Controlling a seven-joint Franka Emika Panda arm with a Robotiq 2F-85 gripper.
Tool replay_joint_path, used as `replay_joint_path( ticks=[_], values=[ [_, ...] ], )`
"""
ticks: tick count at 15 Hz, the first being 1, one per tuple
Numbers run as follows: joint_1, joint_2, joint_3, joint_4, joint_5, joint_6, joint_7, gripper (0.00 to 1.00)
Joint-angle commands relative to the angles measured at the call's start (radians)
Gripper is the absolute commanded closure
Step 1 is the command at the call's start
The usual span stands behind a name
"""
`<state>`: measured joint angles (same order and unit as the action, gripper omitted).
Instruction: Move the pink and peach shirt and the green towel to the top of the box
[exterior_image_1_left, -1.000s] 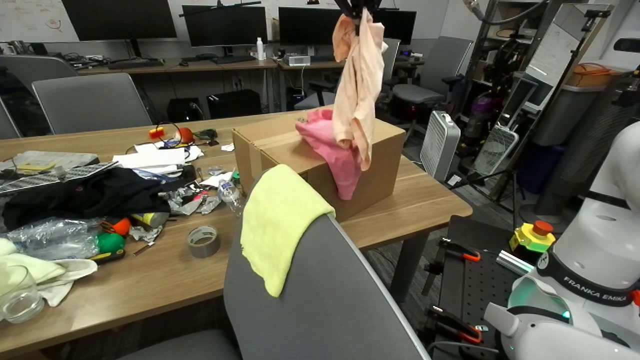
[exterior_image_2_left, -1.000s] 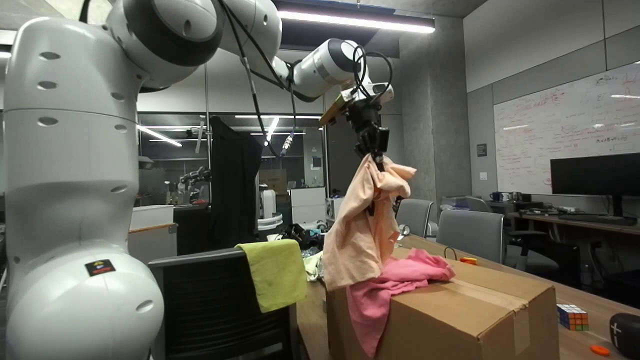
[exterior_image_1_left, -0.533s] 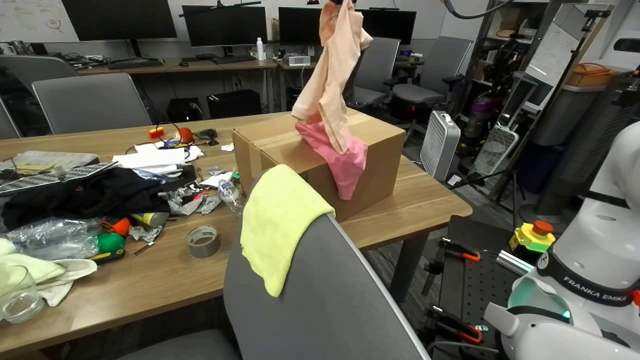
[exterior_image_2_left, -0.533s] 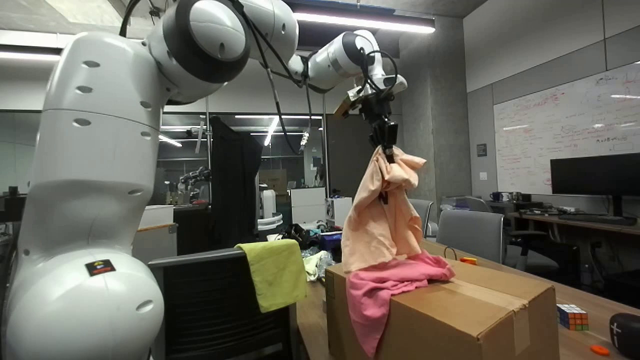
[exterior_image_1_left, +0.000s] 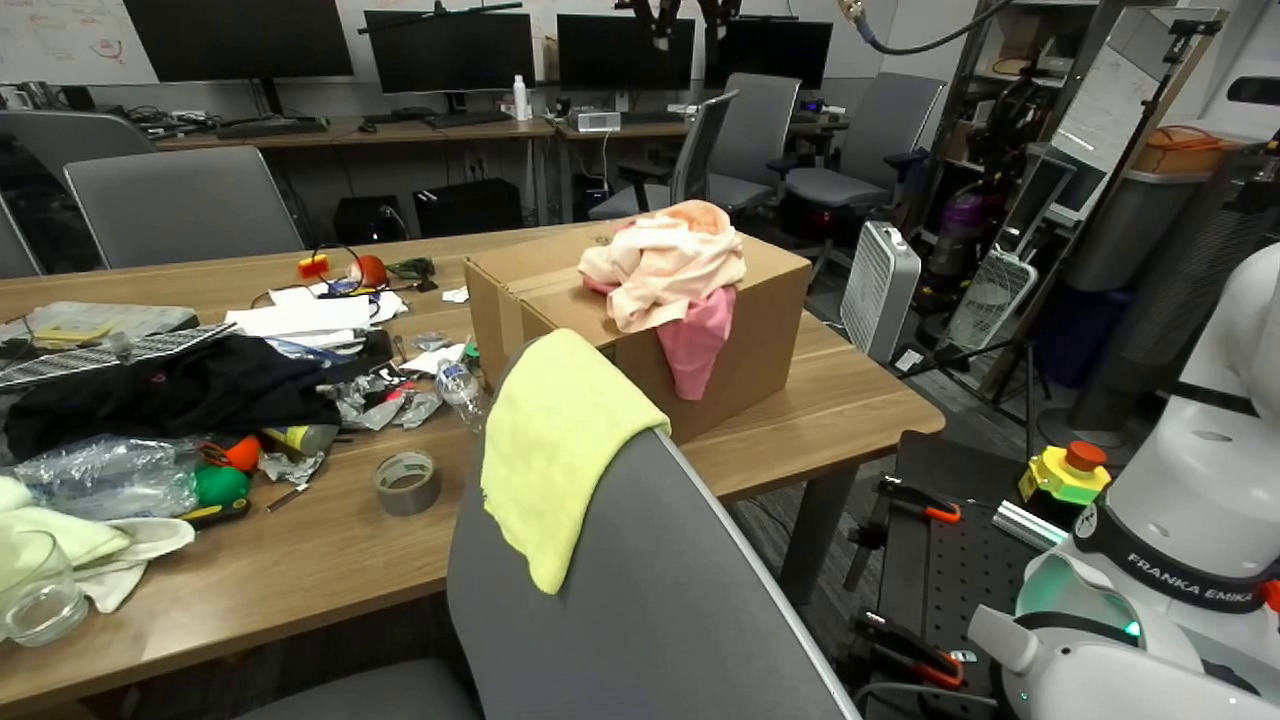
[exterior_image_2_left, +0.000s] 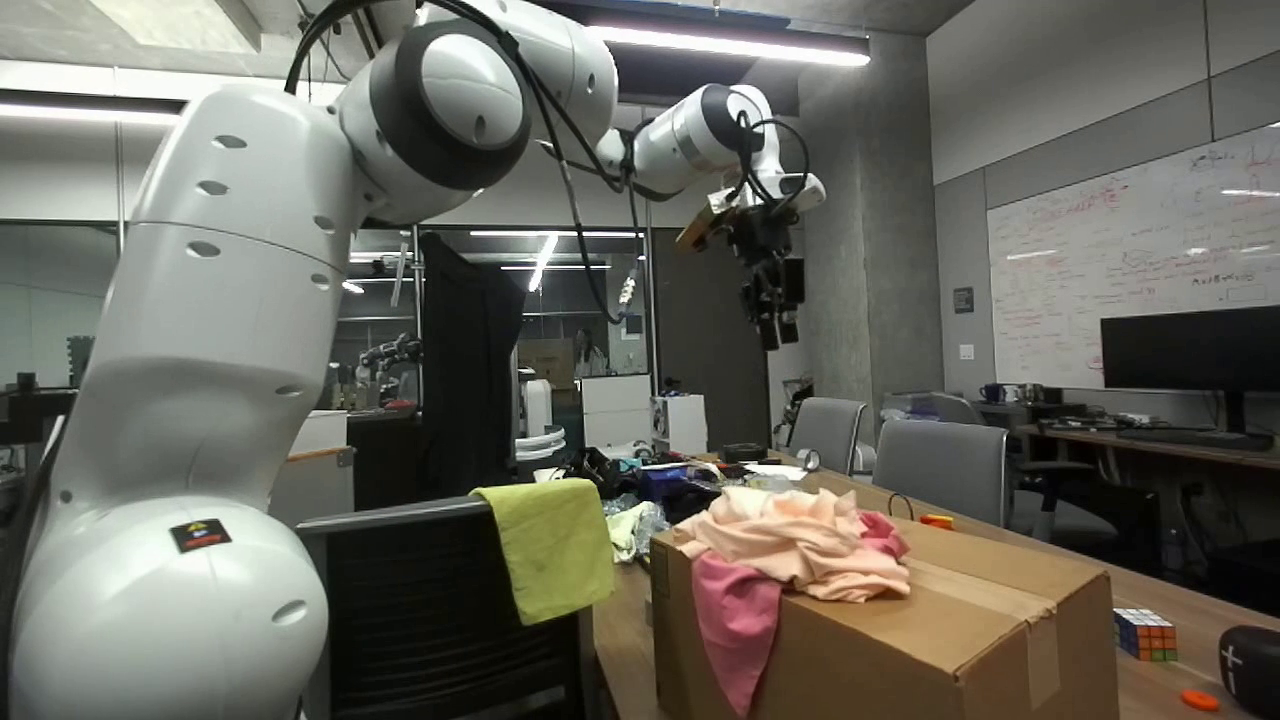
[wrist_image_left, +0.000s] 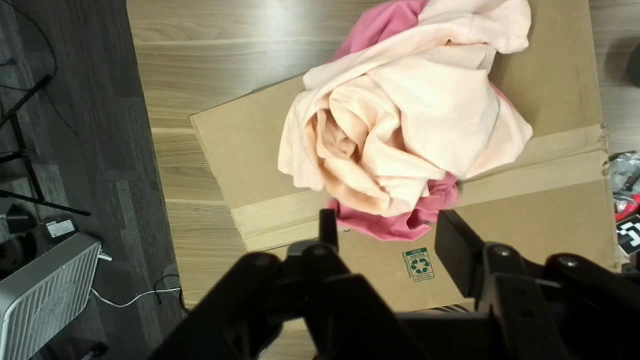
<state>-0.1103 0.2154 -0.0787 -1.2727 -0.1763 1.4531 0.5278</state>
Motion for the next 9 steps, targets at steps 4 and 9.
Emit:
replay_joint_path(
  ticks=[4,9],
  values=[
    [0.014,-0.067,0.017,-0.101,-0.025,-0.035,-0.117,0.00],
    [0.096,-0.207,0.069,-0.361,-0.113,0.001,-0.225,0.00]
  ],
)
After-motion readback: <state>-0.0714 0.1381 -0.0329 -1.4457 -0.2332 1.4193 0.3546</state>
